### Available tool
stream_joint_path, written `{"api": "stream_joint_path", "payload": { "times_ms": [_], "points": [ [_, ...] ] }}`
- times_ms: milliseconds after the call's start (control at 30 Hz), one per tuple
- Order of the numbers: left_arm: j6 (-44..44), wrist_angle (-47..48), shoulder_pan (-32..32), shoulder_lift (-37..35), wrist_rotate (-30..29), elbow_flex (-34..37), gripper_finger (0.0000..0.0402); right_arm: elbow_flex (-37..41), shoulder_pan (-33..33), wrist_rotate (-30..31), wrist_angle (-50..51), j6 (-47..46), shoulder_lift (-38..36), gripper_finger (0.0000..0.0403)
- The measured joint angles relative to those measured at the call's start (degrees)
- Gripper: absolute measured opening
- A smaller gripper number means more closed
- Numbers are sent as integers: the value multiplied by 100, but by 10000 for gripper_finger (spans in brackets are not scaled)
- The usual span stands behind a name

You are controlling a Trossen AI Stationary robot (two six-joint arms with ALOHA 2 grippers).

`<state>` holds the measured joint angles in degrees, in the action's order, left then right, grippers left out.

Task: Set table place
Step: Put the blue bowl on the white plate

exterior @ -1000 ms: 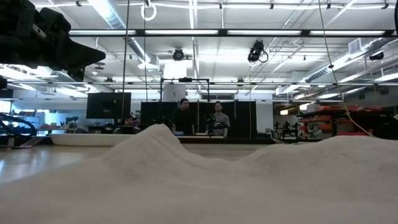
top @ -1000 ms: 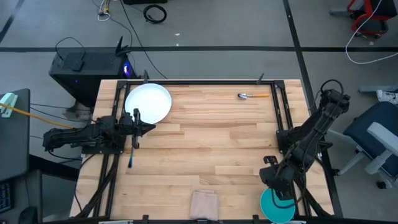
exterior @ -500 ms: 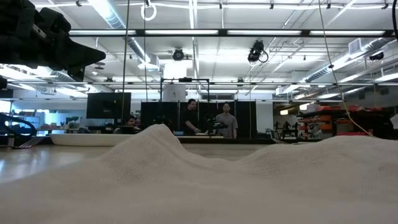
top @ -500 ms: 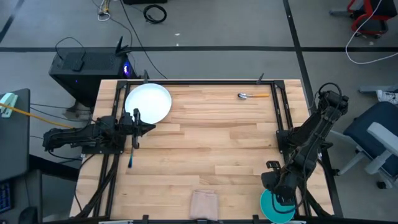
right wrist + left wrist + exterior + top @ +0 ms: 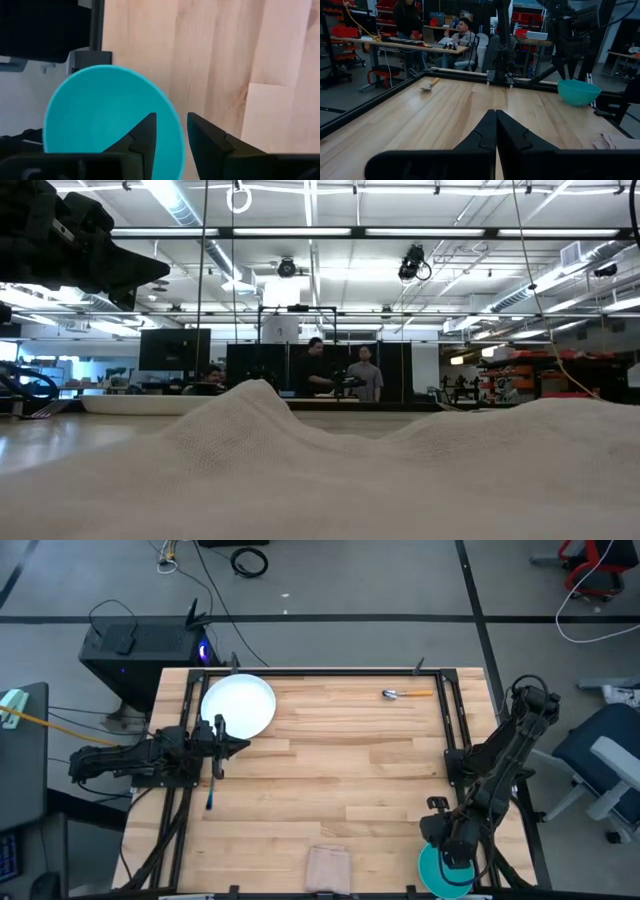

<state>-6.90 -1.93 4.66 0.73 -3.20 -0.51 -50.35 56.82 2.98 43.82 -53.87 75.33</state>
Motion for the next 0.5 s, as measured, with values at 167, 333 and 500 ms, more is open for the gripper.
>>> {"api": "stream_joint_path", "payload": {
  "times_ms": [167,333,500],
  "points": [
    [0,0,0,0,0,0,20,114,0,0,-172,55,1,117],
    [0,0,0,1,0,0,6,114,48,1,-203,95,1,117],
    [0,0,0,0,0,0,22,114,151,0,-178,111,0,117]
  ]
}}
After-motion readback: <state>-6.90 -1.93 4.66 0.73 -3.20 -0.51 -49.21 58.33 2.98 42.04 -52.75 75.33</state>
